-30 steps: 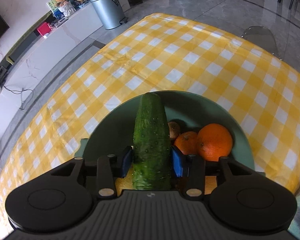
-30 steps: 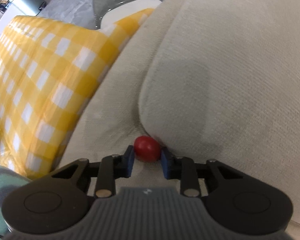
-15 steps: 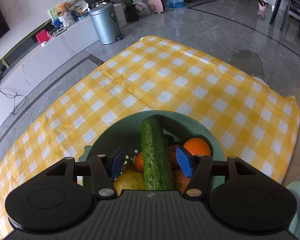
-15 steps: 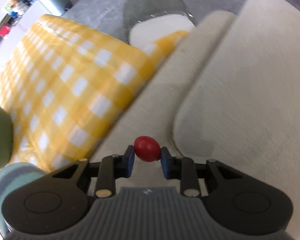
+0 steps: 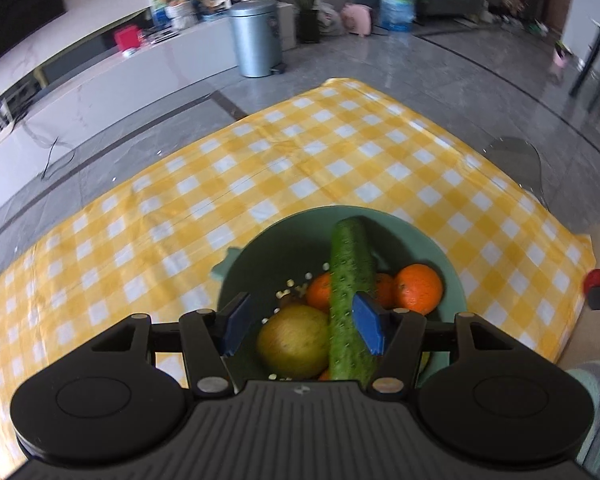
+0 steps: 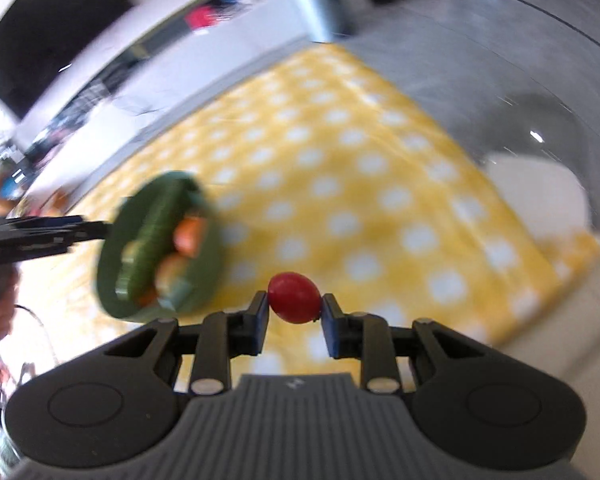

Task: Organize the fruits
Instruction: 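Open the left gripper to release the cucumber while the right carries the tomato to the colander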

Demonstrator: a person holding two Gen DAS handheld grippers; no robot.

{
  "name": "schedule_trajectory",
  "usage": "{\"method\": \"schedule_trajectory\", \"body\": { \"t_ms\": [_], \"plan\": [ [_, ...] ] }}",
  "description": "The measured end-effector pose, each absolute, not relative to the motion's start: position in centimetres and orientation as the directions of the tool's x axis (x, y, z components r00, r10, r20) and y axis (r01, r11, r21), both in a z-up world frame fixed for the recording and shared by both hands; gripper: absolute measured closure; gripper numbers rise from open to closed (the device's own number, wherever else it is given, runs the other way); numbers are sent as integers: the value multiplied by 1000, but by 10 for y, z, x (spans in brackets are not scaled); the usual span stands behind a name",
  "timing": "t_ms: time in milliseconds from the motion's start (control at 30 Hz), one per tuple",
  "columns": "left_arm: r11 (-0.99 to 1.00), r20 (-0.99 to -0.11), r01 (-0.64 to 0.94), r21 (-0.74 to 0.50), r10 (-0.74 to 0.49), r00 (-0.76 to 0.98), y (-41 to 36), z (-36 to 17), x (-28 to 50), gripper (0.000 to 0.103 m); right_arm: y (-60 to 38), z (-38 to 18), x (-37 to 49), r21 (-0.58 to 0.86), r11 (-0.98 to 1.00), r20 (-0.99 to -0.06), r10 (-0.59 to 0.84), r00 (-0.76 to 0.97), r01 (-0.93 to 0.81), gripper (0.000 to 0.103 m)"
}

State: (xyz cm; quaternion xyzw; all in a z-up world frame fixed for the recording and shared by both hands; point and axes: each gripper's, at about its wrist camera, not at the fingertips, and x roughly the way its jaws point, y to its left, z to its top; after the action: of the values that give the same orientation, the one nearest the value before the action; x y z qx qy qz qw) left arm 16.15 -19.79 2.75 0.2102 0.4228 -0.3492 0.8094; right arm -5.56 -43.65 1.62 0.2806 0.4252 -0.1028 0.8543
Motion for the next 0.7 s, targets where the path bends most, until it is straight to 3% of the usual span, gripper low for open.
{"method": "schedule_trajectory", "body": {
  "t_ms": [300, 700],
  "plan": [
    [758, -831, 652, -8, -368, 418, -162, 23, 169, 34, -382, 17, 30, 373, 907, -766, 181, 617, 197, 78],
    [816, -843, 576, -39, -337, 419, -141, 1, 163, 34, -351, -14, 84, 218, 974, -796, 137, 589, 68, 78]
  ]
}}
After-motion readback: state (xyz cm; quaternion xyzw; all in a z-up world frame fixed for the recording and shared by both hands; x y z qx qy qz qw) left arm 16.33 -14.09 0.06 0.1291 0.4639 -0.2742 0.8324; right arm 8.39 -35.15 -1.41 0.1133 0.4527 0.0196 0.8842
